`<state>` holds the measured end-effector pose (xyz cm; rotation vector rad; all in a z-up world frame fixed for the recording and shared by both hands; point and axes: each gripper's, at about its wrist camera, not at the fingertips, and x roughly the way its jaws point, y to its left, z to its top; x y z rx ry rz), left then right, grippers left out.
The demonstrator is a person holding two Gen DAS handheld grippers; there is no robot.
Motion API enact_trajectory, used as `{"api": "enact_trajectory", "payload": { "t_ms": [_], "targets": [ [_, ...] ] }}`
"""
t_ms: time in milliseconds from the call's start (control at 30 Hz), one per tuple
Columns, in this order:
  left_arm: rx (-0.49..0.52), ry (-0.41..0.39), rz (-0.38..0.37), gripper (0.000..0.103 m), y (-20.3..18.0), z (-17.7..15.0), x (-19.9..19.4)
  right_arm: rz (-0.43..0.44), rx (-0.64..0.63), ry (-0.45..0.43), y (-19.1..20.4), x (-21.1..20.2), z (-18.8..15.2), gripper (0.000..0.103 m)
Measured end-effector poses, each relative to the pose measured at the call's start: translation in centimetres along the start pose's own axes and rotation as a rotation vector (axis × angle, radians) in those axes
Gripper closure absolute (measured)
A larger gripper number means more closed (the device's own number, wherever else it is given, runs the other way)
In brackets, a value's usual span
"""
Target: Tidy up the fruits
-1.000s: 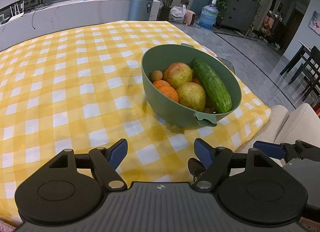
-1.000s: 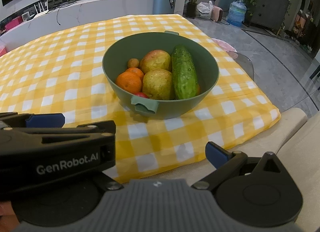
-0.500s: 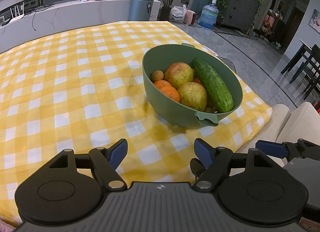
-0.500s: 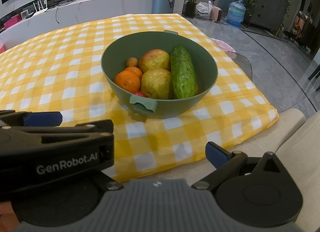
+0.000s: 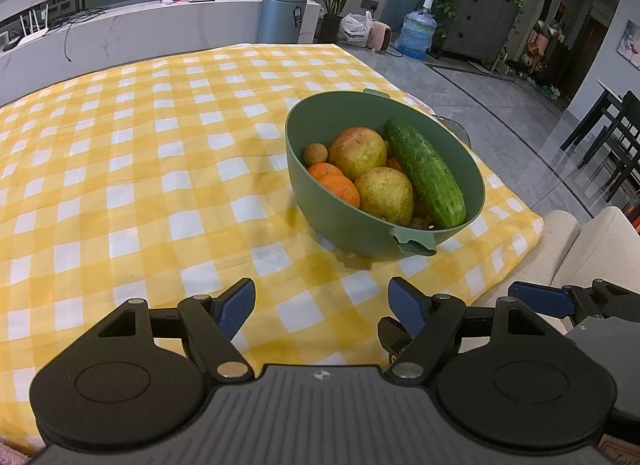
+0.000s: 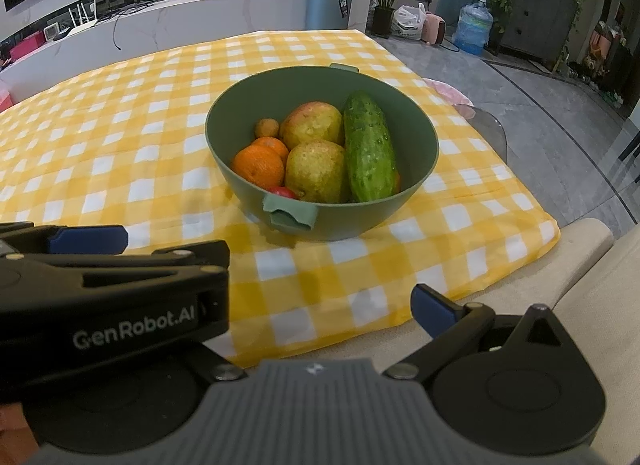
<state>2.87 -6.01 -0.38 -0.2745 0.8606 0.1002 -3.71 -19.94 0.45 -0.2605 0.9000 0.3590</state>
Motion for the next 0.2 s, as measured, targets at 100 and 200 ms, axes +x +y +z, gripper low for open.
{"api": "enact_trajectory", "payload": {
  "t_ms": [100, 200],
  "targets": [
    [0.001, 0.000, 0.000, 0.014, -0.02, 0.01, -0.04, -0.002, -0.002, 0.002, 0.00, 0.07, 0.01, 0.005],
    [0.002, 0.002, 0.000, 0.014, 0.00, 0.03, -0.03, -0.001, -0.002, 0.003, 0.02, 0.09, 0.02, 0.005]
  ]
}}
